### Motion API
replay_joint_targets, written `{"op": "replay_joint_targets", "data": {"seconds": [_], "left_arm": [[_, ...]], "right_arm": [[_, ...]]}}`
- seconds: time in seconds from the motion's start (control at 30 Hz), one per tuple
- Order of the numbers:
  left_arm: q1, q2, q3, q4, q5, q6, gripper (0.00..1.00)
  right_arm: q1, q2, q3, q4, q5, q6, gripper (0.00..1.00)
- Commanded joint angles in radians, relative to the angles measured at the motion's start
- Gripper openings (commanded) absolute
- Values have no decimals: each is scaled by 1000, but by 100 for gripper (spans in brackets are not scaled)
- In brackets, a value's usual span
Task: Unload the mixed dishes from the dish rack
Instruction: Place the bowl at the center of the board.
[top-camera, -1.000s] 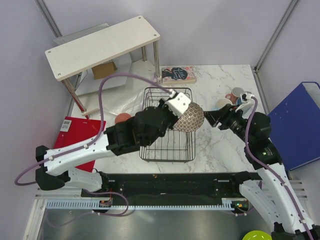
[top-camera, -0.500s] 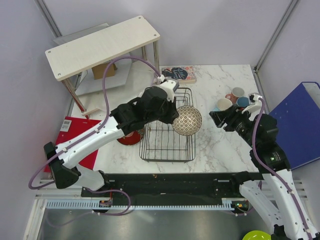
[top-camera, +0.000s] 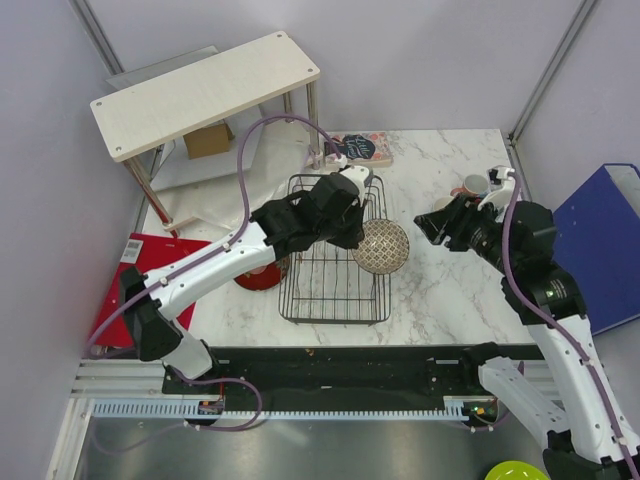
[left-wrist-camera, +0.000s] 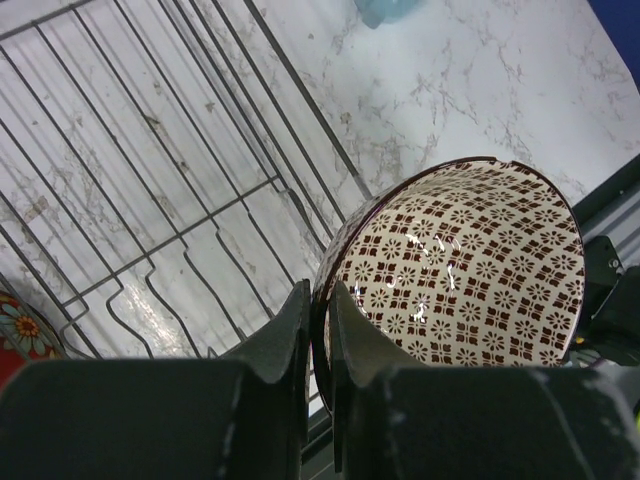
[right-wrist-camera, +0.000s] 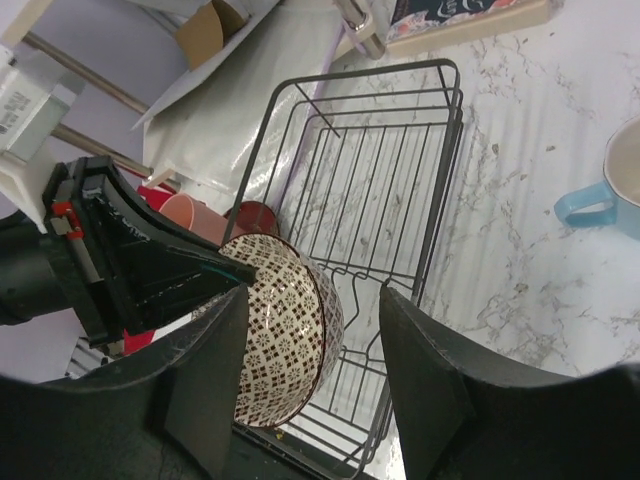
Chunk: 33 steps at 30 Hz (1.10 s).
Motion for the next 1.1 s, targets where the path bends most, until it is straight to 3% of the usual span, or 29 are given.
{"op": "replay_joint_targets", "data": {"seconds": [0.0, 0.33, 0.43, 0.47, 0.63, 0.67, 0.7, 0.8, 0.83, 0.93, 0.97, 1.07], "left_arm": [[0, 20, 112, 39, -59, 8, 2], [0, 72, 207, 10, -62, 36, 2], [0, 54, 186, 10, -63, 34, 2], [-2, 46, 172, 10, -75, 34, 2], [0, 8, 144, 18, -108, 49, 2], [-2, 8, 143, 18, -118, 53, 2], [3, 6, 143, 18, -125, 57, 2], [27, -11, 127, 16, -120, 59, 33], [36, -17, 118, 19, -119, 51, 53], [69, -66, 72, 16, -146, 31, 79], [78, -102, 39, 18, -180, 25, 99], [127, -169, -32, 19, -227, 5, 99]], "right_arm": [[11, 82, 42, -77, -60, -55, 61], [97, 216, 69, -79, -5, -63, 59], [120, 245, 73, -79, 58, -66, 35], [123, 257, 78, -84, 89, -70, 22], [154, 351, 133, -113, 112, -97, 16], [158, 380, 144, -111, 132, -98, 4], [166, 395, 154, -110, 143, -97, 0], [172, 457, 210, -104, 187, -98, 0], [172, 472, 246, -104, 206, -95, 0], [172, 527, 343, -128, 320, -113, 0], [171, 555, 369, -162, 351, -121, 0], [163, 593, 443, -234, 451, -146, 0]]}}
